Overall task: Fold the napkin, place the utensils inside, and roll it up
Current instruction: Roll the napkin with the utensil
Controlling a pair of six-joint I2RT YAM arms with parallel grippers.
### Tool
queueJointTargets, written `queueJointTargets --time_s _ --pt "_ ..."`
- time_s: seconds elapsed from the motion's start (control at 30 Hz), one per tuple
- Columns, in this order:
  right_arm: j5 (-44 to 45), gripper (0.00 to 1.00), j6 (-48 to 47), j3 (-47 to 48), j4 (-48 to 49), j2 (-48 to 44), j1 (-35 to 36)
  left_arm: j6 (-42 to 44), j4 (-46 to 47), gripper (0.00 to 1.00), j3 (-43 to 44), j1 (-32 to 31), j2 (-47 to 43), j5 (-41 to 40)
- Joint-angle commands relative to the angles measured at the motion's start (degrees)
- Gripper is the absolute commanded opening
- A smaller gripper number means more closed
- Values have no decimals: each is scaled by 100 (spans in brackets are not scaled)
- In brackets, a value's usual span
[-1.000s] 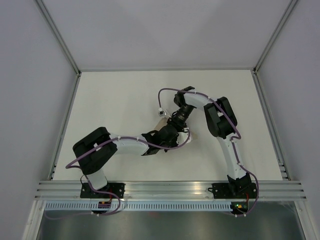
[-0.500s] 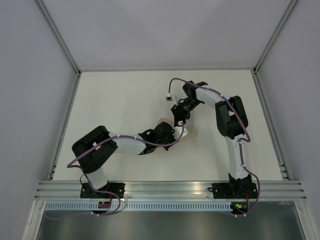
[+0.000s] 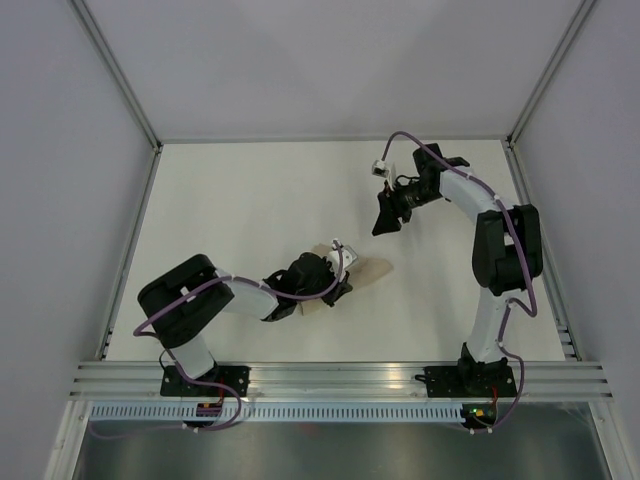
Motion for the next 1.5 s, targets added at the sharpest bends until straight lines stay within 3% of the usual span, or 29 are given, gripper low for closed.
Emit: queueJointTargets --time_s 0.0,0.17,0.37,0.63,0.93,1.13,1.27,1.37,1.47 --pt "-264 63 -1150 -753 56 -763 3 -968 -205 2 -505 148 156 619" --pt "-290 68 -2275 -1845 381 -1693 55 -1390 120 2 -725 421 340 1199" --pt "-27 74 -2988 -2417 486 -2178 546 -1733 428 2 -761 562 779 1823" --pt "1273 77 -2884 -3929 2278 -3118 1698 -1953 323 2 -524 729 1219 2640" --pt "1977 77 -3007 -4317 2455 -3190 2366 -1866 -64 2 -207 913 1527 3308" --pt "2416 68 -2998 -4554 2649 -3067 2700 -1725 -363 2 -119 1001 1474 3493" --pt "2505 53 -2972 -4501 2552 -2944 2736 -1690 -424 2 -58 1019 1474 3555" --pt "2592 47 -2963 -4493 2526 -2839 2762 -1646 -398 2 -49 1037 1439 3634" --pt "2646 38 -2919 -4335 2377 -2611 2771 -1672 -302 7 -75 1098 1326 3564"
